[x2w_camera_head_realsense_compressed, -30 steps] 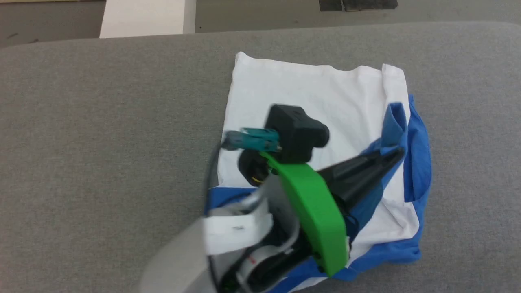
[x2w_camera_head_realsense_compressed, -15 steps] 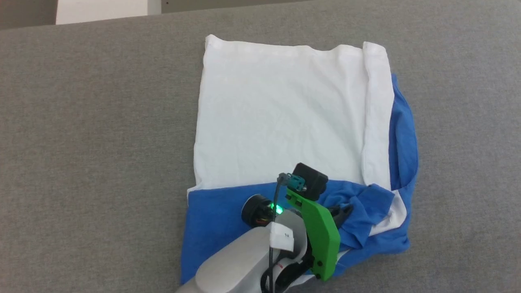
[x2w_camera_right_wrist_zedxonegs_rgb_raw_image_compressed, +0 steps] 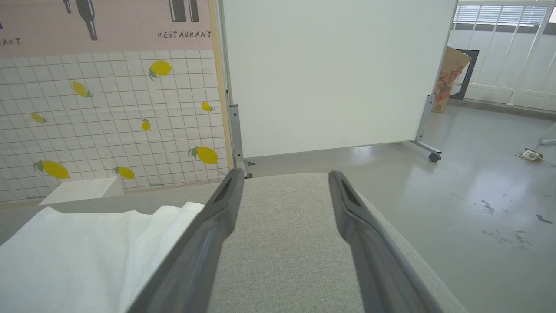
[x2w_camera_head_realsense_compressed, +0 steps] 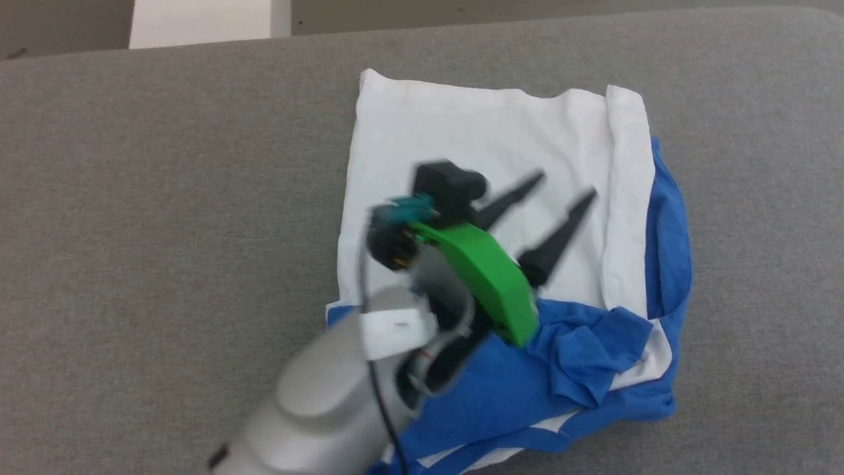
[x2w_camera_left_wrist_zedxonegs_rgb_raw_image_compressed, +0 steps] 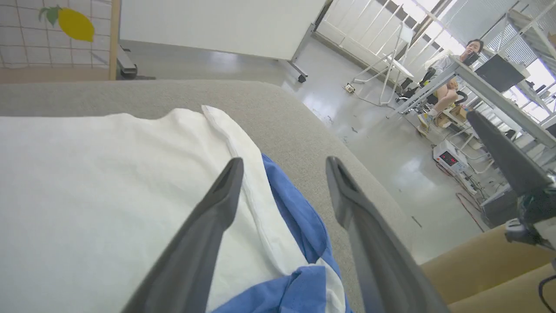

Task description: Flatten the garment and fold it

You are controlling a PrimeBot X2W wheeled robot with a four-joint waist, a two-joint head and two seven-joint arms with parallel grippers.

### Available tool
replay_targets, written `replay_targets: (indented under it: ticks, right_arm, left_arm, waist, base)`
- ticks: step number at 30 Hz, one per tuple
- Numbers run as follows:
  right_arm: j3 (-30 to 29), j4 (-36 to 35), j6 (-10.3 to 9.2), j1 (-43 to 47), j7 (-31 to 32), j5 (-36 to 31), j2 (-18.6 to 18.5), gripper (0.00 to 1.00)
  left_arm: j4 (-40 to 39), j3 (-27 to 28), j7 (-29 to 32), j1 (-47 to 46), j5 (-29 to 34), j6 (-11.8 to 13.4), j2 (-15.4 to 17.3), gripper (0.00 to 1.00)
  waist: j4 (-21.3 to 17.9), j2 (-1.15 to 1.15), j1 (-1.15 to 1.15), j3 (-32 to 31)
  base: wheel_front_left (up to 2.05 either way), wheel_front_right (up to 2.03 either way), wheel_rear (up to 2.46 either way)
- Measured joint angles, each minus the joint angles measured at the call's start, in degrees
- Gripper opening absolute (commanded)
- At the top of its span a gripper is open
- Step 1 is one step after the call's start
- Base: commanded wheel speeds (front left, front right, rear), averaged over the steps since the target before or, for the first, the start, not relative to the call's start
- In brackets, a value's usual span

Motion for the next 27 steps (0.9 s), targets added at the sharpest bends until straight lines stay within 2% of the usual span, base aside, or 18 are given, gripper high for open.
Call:
replay_targets:
  ticks: [4, 7, 12, 15, 19, 20, 23, 27]
  right_arm:
    - [0.94, 0.11, 0.0, 0.07, 0.23, -0.18, 0.0, 1.0]
    - [2.25, 0.45, 0.0, 0.28, 0.49, -0.19, 0.01, 1.0]
    - [4.28, 1.57, 0.0, 1.06, 0.64, -0.18, 0.01, 1.0]
    - [5.21, 2.45, 0.0, 1.47, 0.57, -0.16, 0.0, 1.0]
    - [5.94, 3.97, 0.0, 2.33, 0.1, 0.11, 0.01, 1.0]
    - [5.98, 4.81, 0.0, 3.0, 0.07, 0.2, 0.01, 1.0]
    - [6.1, 5.08, 0.0, 3.37, 0.26, -0.34, 0.01, 1.0]
    - [6.13, 4.63, 0.0, 2.28, 3.14, -1.85, 0.01, 1.0]
  left_arm:
    - [-6.05, 6.38, -6.21, -0.43, 3.98, 4.66, 7.0, 1.0]
    - [-10.32, 11.82, -10.11, 2.13, 5.92, 8.73, 13.41, 1.0]
    - [-18.02, 20.76, -16.13, 13.55, 7.72, 14.93, 22.94, 1.0]
    - [-21.95, 25.03, -17.91, 21.71, 10.0, 17.7, 26.47, 1.0]
    - [-24.44, 28.24, -18.48, 32.93, 14.59, 21.87, 27.77, 1.0]
    - [-24.59, 29.08, -18.49, 39.0, 17.49, 23.31, 27.26, 1.0]
    - [-25.69, 29.87, -18.49, 41.08, 18.17, 23.15, 24.12, 1.0]
    - [-26.21, 30.03, -18.5, 41.06, 19.06, 20.63, 20.62, 1.0]
  waist:
    - [1.28, 0.0, 0.0, -1.35]
    - [2.02, 0.0, 0.0, -2.13]
    - [2.69, 0.0, 0.0, -2.72]
    - [3.13, 0.0, 0.0, -2.6]
    - [4.04, 0.0, 0.0, -2.47]
    - [4.92, 0.0, 0.0, -2.55]
    - [5.9, 0.0, 0.0, -2.72]
    - [6.83, 0.0, 0.0, -2.53]
  base:
    - [0.0, 0.0, 0.0]
    - [0.0, 0.0, 0.0]
    - [0.0, 0.0, 0.0]
    - [0.0, 0.0, 0.0]
    - [0.0, 0.0, 0.0]
    - [0.0, 0.0, 0.0]
    - [0.0, 0.0, 0.0]
    - [0.0, 0.0, 0.0]
